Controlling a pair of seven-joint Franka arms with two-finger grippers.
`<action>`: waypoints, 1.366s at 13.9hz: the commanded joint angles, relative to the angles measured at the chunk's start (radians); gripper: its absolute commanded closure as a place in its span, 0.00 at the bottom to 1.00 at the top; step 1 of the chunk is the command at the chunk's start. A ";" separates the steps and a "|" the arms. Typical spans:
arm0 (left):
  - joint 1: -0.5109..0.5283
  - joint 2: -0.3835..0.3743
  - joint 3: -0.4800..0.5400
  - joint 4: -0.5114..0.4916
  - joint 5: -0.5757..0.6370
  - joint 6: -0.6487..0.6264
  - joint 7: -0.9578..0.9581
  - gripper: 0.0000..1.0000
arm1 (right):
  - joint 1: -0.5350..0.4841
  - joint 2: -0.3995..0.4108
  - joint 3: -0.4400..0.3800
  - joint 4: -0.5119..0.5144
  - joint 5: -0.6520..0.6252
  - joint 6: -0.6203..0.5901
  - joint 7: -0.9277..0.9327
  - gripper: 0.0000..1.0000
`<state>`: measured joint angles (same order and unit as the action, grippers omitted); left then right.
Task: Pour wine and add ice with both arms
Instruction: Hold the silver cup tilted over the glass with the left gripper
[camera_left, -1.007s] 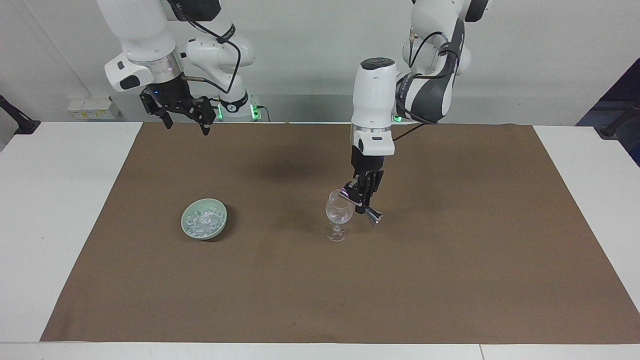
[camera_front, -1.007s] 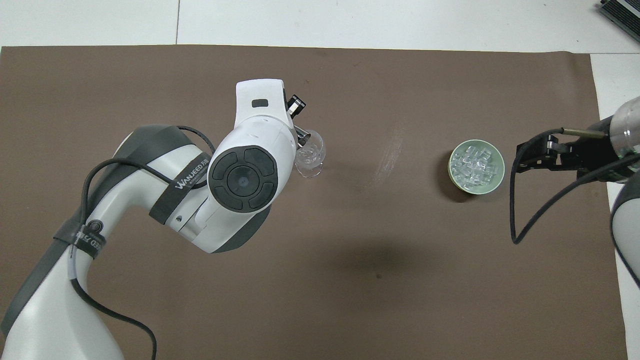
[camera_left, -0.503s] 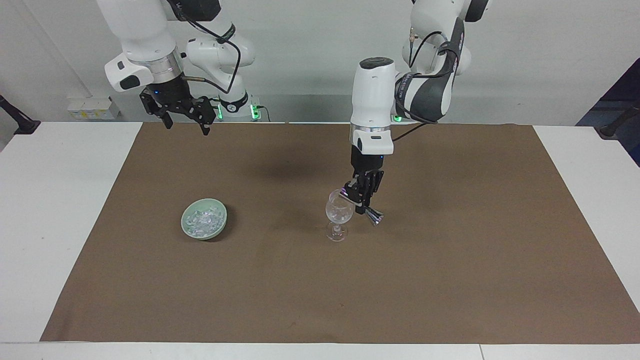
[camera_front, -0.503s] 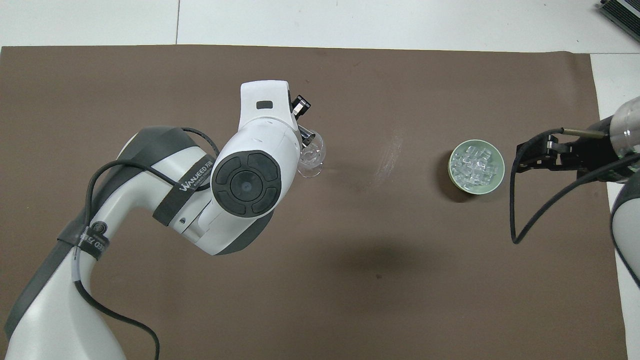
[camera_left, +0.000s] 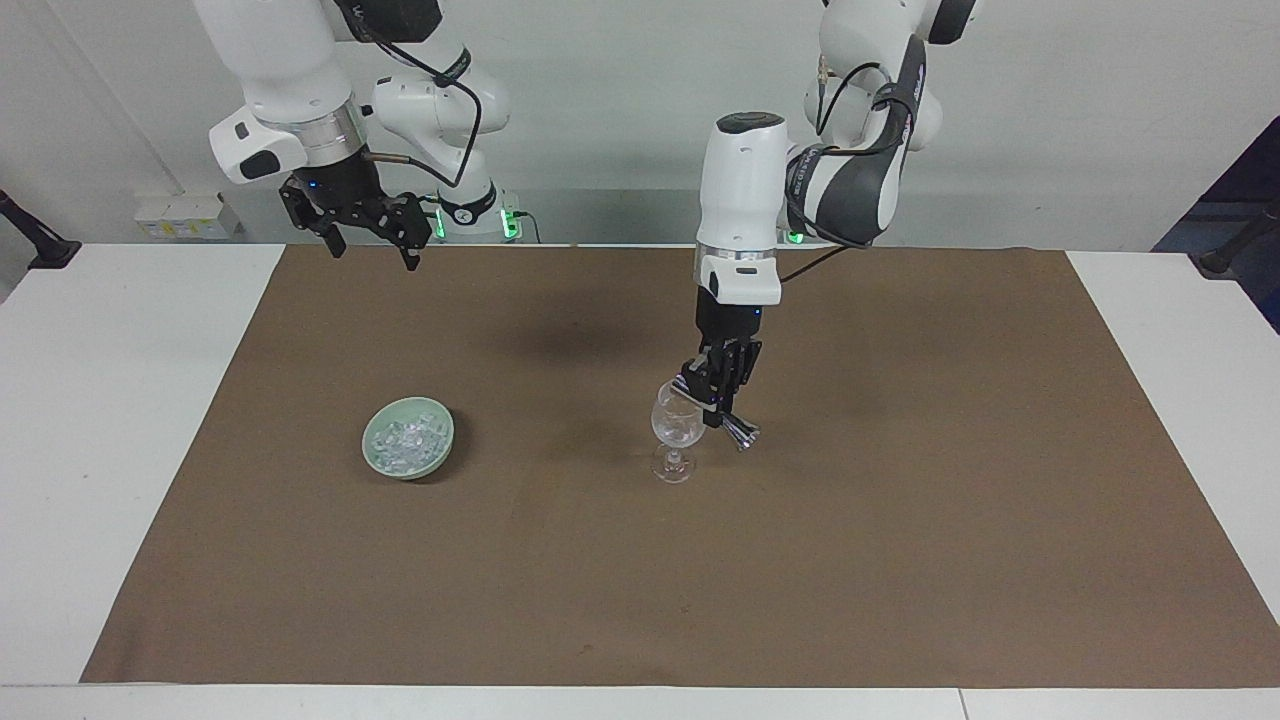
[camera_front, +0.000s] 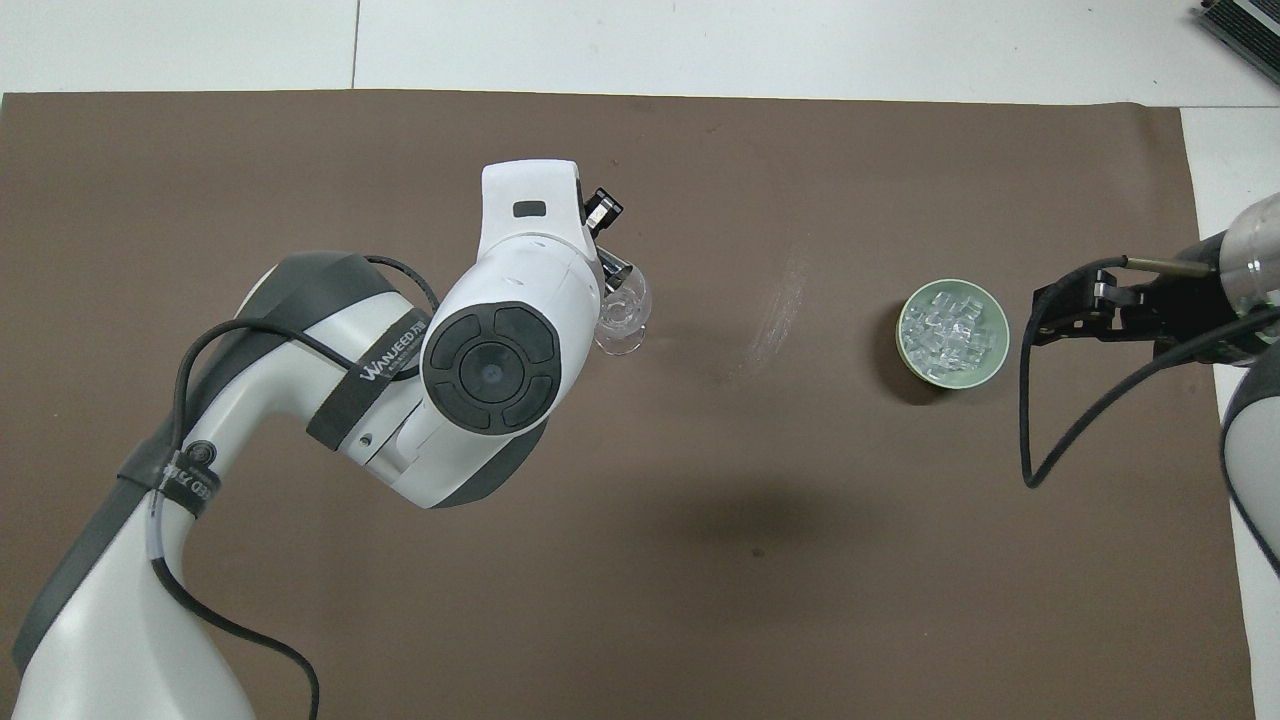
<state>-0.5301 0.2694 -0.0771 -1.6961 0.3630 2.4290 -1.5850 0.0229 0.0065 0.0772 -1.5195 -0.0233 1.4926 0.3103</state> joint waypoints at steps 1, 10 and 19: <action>-0.010 0.001 0.014 -0.005 0.024 0.019 -0.013 1.00 | -0.017 -0.003 0.007 -0.002 0.020 -0.002 -0.016 0.00; -0.008 -0.003 0.014 -0.020 0.025 0.027 -0.012 1.00 | -0.017 -0.003 0.007 -0.002 0.020 -0.002 -0.016 0.00; -0.014 -0.012 0.014 -0.042 0.024 0.033 -0.012 1.00 | -0.017 -0.003 0.007 -0.002 0.020 -0.002 -0.016 0.00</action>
<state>-0.5301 0.2733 -0.0748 -1.7156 0.3641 2.4440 -1.5850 0.0229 0.0065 0.0772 -1.5195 -0.0233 1.4926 0.3103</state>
